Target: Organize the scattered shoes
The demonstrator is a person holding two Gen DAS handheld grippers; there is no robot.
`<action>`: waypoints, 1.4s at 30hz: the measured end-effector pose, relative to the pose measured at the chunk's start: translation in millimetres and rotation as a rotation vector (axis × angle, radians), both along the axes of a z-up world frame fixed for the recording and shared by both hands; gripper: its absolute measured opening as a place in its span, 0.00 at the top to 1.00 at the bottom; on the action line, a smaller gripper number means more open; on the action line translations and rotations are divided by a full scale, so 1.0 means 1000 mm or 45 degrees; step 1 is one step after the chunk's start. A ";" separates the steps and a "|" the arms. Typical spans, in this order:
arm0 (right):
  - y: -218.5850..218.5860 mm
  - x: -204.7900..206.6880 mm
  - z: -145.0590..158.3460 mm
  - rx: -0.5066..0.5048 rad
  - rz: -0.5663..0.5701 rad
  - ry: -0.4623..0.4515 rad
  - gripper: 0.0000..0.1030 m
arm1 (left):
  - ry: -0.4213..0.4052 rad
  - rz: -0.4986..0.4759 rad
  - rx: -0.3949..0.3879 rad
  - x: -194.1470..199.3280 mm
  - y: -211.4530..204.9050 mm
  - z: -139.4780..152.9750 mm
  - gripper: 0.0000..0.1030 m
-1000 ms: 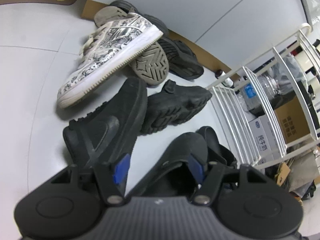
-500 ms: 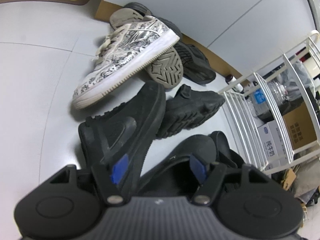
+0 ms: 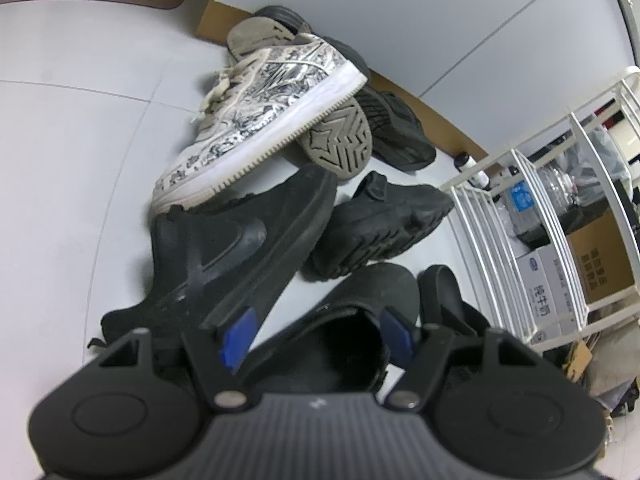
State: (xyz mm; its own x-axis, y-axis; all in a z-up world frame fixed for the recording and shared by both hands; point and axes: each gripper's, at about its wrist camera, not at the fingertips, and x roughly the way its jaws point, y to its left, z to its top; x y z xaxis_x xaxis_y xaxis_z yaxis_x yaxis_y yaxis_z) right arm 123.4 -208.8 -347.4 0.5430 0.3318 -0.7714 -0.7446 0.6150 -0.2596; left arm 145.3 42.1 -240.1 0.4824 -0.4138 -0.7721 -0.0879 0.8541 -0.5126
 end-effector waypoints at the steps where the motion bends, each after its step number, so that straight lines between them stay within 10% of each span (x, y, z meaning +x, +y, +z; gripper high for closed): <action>1: 0.000 0.000 0.000 -0.009 0.016 -0.005 0.20 | 0.000 0.004 -0.002 0.000 0.001 0.000 0.31; 23: 0.009 -0.003 -0.009 -0.204 0.369 -0.110 0.12 | 0.008 0.018 -0.008 0.001 0.004 -0.002 0.28; 42: 0.046 0.014 -0.009 0.023 -0.025 0.180 0.17 | 0.007 0.089 0.000 0.009 0.005 0.000 0.28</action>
